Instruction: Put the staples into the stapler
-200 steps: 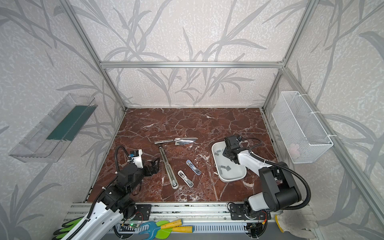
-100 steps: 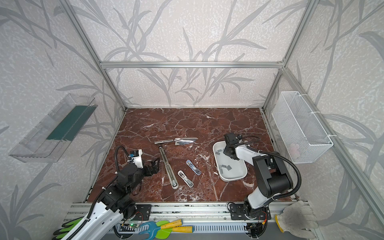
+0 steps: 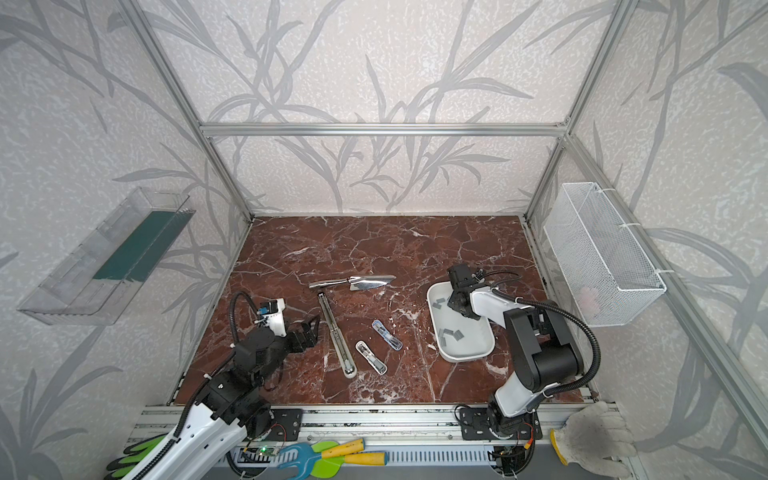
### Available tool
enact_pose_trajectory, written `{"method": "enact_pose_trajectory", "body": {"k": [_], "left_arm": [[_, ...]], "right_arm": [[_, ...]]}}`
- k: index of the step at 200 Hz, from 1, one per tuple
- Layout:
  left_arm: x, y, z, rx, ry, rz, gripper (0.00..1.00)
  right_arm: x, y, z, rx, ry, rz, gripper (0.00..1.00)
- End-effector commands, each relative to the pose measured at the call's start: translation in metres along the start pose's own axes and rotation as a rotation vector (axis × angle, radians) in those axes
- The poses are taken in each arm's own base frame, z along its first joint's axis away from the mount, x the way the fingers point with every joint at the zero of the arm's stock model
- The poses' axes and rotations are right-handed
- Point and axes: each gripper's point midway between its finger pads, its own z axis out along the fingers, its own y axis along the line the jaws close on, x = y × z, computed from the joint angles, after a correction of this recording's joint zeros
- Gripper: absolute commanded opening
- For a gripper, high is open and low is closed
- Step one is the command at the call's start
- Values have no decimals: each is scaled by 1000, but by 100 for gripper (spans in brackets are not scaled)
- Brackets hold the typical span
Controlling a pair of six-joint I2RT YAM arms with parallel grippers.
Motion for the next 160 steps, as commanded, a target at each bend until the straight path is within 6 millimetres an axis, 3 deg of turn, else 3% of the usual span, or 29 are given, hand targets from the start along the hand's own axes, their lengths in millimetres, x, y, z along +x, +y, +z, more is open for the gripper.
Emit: {"method": "enact_pose_trajectory", "body": {"k": [1,105,160], "left_arm": [[-2,0,0,3,-14,-4,99],[-2,0,0,3,-15,-4,99],[-2,0,0,1,-15,-3,99]], "right_arm": [[-2,-5,2,38,11,-5,25],[-2,-4,2,41,19,-11,15],[-11,1,-28,-14,-28,-50,12]]}}
